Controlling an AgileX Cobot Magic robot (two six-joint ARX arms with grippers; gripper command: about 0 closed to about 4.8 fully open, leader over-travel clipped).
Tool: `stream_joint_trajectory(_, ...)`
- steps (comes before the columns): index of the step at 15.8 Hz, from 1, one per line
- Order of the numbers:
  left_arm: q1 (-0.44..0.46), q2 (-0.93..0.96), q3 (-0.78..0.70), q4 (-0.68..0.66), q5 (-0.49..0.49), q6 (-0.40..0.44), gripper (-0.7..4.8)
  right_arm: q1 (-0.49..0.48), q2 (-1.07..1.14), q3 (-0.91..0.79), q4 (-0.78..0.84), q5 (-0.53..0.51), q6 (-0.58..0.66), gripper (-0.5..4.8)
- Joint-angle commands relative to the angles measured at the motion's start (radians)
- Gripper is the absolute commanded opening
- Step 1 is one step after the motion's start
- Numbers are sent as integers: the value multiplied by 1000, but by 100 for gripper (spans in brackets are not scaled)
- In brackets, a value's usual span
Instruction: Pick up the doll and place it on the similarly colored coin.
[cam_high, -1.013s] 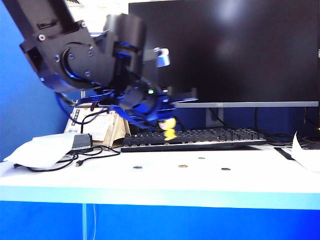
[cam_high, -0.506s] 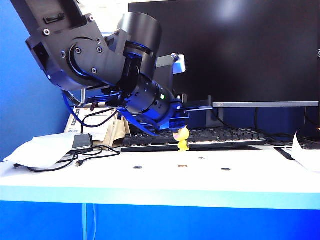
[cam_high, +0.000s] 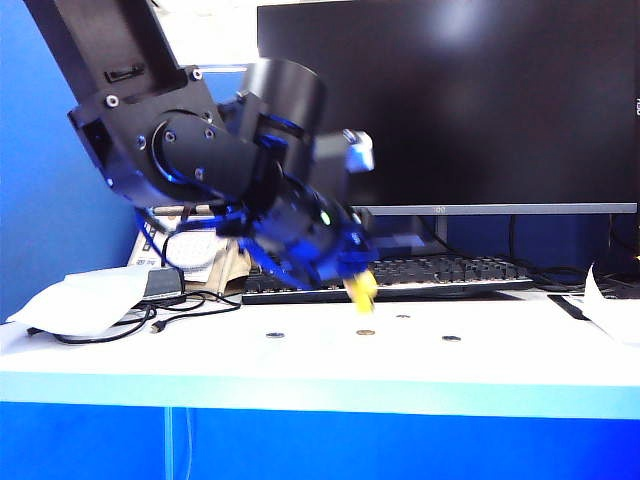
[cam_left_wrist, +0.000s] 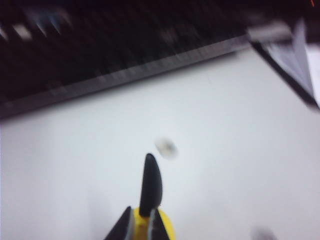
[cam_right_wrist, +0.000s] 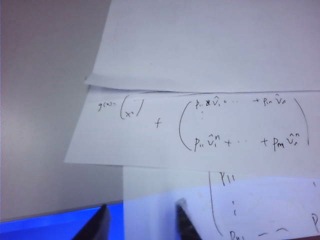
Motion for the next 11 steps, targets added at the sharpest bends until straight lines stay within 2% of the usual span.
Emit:
stream_joint_trajectory(1, 16, -5, 31, 14, 38, 19, -5, 0, -2, 3, 13, 1, 3, 171)
stream_joint_trajectory(3, 13, 3, 45, -26, 56, 23, -5, 0, -2, 3, 13, 2, 3, 171)
stream_joint_trajectory(11, 8, 29, 45, -21, 58, 23, -5, 0, -2, 3, 13, 1, 3, 171)
